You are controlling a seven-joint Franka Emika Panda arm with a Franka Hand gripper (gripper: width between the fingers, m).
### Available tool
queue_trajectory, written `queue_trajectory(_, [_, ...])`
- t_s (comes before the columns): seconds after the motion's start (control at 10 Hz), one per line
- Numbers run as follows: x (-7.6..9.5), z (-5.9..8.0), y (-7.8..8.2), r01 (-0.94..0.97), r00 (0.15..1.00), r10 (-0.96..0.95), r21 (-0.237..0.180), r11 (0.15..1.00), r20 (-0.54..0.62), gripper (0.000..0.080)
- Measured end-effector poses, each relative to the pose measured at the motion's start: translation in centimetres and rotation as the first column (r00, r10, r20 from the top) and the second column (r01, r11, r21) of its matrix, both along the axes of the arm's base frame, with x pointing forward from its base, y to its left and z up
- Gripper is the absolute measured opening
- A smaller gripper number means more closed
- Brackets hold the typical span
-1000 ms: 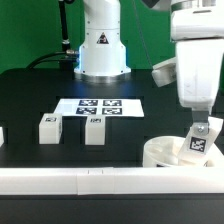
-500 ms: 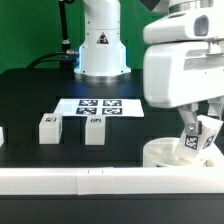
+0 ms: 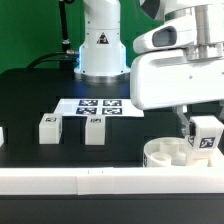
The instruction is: Assemble stool
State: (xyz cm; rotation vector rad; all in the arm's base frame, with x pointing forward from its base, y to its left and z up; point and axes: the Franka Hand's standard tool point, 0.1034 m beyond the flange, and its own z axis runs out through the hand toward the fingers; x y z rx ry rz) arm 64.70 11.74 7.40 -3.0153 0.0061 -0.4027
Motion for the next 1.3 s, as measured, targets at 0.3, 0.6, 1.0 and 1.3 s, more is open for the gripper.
queue_trajectory(0.3, [0.1, 0.0, -0.8, 0.254, 0.967, -0.252, 0.062, 0.965, -0.033, 0.0346])
queue_trajectory(0.6, [-0.6, 0.0, -1.5, 0.599, 0.801, -0.589, 0.138, 0.789, -0.108, 0.0347])
queue_trajectory(1.0, [-1.4, -0.2, -1.6, 0.885, 0.461, -0.859, 0.182, 0.428, -0.223, 0.0348])
queue_trajectory(1.3, [-1.7, -0.3, -1.5, 0.981, 0.141, -0.927, 0.177, 0.083, -0.346, 0.035])
